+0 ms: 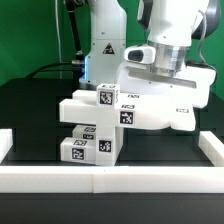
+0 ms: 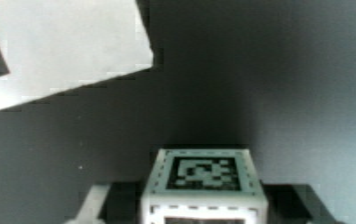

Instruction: Assemble chair

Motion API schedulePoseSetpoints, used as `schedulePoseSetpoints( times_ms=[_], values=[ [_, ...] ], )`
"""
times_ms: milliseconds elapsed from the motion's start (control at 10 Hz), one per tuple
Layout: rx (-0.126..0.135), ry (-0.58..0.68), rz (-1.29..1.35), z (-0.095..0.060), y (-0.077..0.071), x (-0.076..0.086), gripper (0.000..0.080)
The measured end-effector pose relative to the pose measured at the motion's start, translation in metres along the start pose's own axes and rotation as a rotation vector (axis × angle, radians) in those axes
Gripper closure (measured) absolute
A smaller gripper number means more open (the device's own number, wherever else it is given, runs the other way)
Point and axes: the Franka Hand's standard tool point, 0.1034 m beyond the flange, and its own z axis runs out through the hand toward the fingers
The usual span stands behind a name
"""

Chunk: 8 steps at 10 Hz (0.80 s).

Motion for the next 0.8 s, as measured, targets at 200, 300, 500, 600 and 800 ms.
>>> schedulePoseSetpoints(
  times_ms=[200, 300, 500, 600, 800],
  values=[
    [0.028, -0.013, -0.041, -0.021, 0.003, 0.006, 0.0509],
    [0.055, -0.015, -0.035, -0.037, 0.004, 0.011, 0.0509],
    [0.089, -0.029, -0.041, -0.06, 0.012, 0.022, 0.0509],
    [0.107, -0.028, -0.038, -0.071, 0.019, 0.03, 0.0509],
    [0.118, -0.032, -0.045, -0.079, 0.03, 0.039, 0.0509]
  ],
)
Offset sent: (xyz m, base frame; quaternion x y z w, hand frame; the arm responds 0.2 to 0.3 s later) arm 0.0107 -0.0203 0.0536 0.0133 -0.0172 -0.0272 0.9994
